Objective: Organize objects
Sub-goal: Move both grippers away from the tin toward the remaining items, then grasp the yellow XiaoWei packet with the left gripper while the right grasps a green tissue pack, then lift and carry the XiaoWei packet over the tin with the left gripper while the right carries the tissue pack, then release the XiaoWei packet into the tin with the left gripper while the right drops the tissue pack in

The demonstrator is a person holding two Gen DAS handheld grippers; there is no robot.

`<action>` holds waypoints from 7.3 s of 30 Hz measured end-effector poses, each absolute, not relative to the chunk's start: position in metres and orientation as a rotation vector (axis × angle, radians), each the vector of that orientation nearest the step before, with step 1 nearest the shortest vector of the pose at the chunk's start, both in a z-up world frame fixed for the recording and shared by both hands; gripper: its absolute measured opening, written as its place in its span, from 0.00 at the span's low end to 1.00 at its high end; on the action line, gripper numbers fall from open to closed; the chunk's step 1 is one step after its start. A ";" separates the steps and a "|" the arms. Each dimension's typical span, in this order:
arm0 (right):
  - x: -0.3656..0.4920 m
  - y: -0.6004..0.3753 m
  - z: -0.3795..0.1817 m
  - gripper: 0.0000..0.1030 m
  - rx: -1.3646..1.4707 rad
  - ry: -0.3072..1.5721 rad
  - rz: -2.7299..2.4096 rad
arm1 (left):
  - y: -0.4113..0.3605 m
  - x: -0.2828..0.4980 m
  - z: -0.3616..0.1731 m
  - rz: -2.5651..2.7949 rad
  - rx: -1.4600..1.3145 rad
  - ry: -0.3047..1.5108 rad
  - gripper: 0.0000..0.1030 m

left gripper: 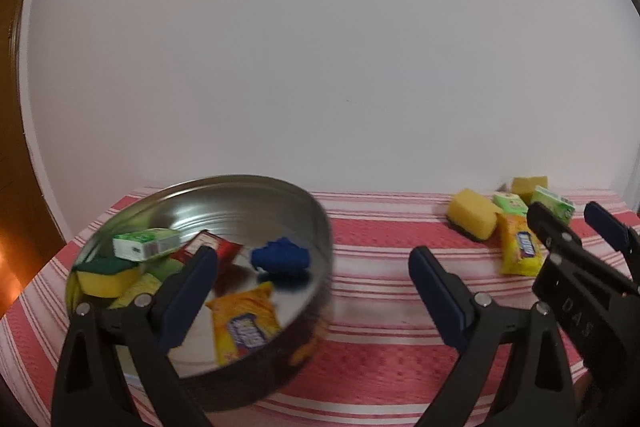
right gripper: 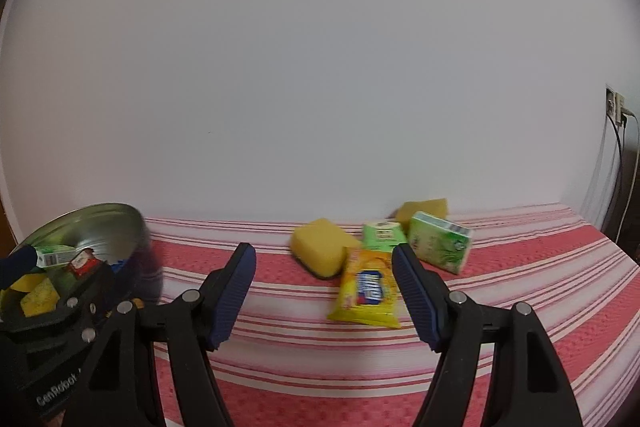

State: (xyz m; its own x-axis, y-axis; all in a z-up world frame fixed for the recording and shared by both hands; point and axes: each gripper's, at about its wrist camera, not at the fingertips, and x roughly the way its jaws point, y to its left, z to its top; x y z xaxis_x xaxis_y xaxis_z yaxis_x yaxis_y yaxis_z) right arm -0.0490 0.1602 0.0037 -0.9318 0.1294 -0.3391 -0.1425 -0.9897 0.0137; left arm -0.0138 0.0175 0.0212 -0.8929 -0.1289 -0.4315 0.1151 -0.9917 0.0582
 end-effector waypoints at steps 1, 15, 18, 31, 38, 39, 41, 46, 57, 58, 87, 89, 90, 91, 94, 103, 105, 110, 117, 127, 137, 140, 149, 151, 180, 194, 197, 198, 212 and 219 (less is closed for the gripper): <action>-0.048 0.165 0.005 0.71 -0.513 0.061 2.955 | 0.022 -0.014 0.021 -2.947 0.680 -0.050 0.94; -0.046 0.237 0.005 0.71 -0.474 -0.013 2.834 | 0.088 -0.029 0.007 -3.006 0.861 -0.082 0.94; -0.047 0.260 0.006 0.70 -0.489 0.033 2.806 | 0.099 -0.042 0.000 -3.013 0.927 -0.067 0.94; -0.052 0.328 0.002 0.71 -0.555 0.189 2.728 | 0.174 -0.101 -0.019 -3.031 1.210 -0.050 0.94; -0.058 0.321 0.003 0.71 -0.559 0.104 2.749 | 0.202 -0.132 -0.035 -2.985 1.394 -0.042 0.89; -0.059 0.320 0.003 0.71 -0.560 0.092 2.750 | 0.204 -0.135 -0.037 -2.973 1.425 -0.042 0.86; -0.064 0.320 0.003 0.71 -0.571 0.093 2.754 | 0.207 -0.139 -0.042 -2.954 1.473 -0.049 0.83; -0.072 0.330 -0.001 0.71 -0.617 0.168 2.758 | 0.212 -0.137 -0.042 -2.968 1.465 -0.062 0.69; -0.105 0.337 -0.008 0.71 -0.762 0.326 2.871 | 0.200 -0.130 -0.036 -3.019 1.454 0.037 0.48; -0.111 0.334 -0.009 0.71 -0.787 0.301 2.884 | 0.197 -0.129 -0.036 -3.018 1.451 0.054 0.48; -0.077 0.336 -0.016 0.27 -0.844 0.524 2.865 | 0.132 -0.069 -0.009 -3.018 1.279 0.141 0.48; -0.072 0.328 -0.014 0.27 -0.808 0.490 2.858 | 0.124 -0.064 -0.008 -3.014 1.262 0.137 0.48; -0.066 0.323 -0.012 0.27 -0.787 0.465 2.857 | 0.118 -0.062 -0.007 -3.012 1.250 0.134 0.48; -0.063 0.319 -0.011 0.27 -0.772 0.445 2.854 | 0.115 -0.059 -0.006 -3.010 1.242 0.130 0.48; -0.053 0.304 -0.009 0.27 -0.723 0.378 2.839 | 0.101 -0.055 -0.005 -2.997 1.218 0.138 0.48; -0.032 0.275 -0.003 0.27 -0.617 0.247 2.841 | 0.084 -0.053 -0.009 -2.961 1.172 0.145 0.48; -0.026 0.271 -0.002 0.27 -0.604 0.248 2.841 | 0.081 -0.048 -0.007 -2.965 1.148 0.122 0.48; -0.009 0.267 -0.002 0.27 -0.589 0.262 2.833 | 0.077 -0.038 -0.003 -2.974 1.114 0.097 0.48; 0.007 0.255 -0.003 0.27 -0.556 0.264 2.825 | 0.069 -0.028 0.004 -2.971 1.070 0.062 0.48; 0.007 0.224 -0.006 0.27 -0.535 0.238 2.848 | 0.041 -0.011 0.018 -2.982 1.039 0.056 0.48; 0.005 0.188 0.002 0.27 -0.492 0.243 2.920 | 0.008 -0.002 0.036 -2.991 0.944 0.076 0.48; 0.003 0.176 0.005 0.27 -0.476 0.219 2.946 | -0.003 0.000 0.041 -2.987 0.920 0.079 0.48; -0.002 0.133 0.011 0.27 -0.460 0.210 3.001 | -0.029 0.000 0.049 -2.974 0.887 0.104 0.48; -0.004 0.126 0.012 0.27 -0.456 0.207 3.015 | -0.035 0.000 0.051 -2.969 0.878 0.110 0.48; -0.060 0.015 0.005 0.27 -0.505 0.171 3.240 | -0.170 -0.022 0.052 -2.725 0.843 0.194 0.48; -0.080 -0.007 -0.008 0.27 -0.544 0.112 3.244 | -0.186 -0.034 0.037 -2.605 0.921 0.113 0.48; -0.081 -0.006 -0.012 0.27 -0.534 0.049 3.233 | -0.187 -0.038 0.032 -2.582 0.942 0.083 0.48; -0.082 -0.006 -0.014 0.27 -0.535 0.033 3.231 | -0.187 -0.038 0.031 -2.578 0.950 0.079 0.48; -0.079 -0.022 -0.014 0.30 -0.649 0.060 3.328 | -0.169 -0.037 0.031 -2.556 1.012 0.011 0.50; -0.065 -0.001 -0.004 0.68 -0.468 0.233 3.263 | -0.184 -0.027 0.045 -2.627 0.934 0.182 0.98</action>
State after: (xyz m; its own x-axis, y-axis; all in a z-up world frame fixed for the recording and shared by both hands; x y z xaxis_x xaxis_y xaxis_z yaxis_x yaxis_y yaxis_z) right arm -0.0646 -0.0014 -0.0038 -0.9469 -0.1800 -0.2663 0.1402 -0.9769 0.1615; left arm -0.0272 -0.1840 0.0453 -0.7232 -0.2783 -0.6321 0.3626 -0.9319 -0.0045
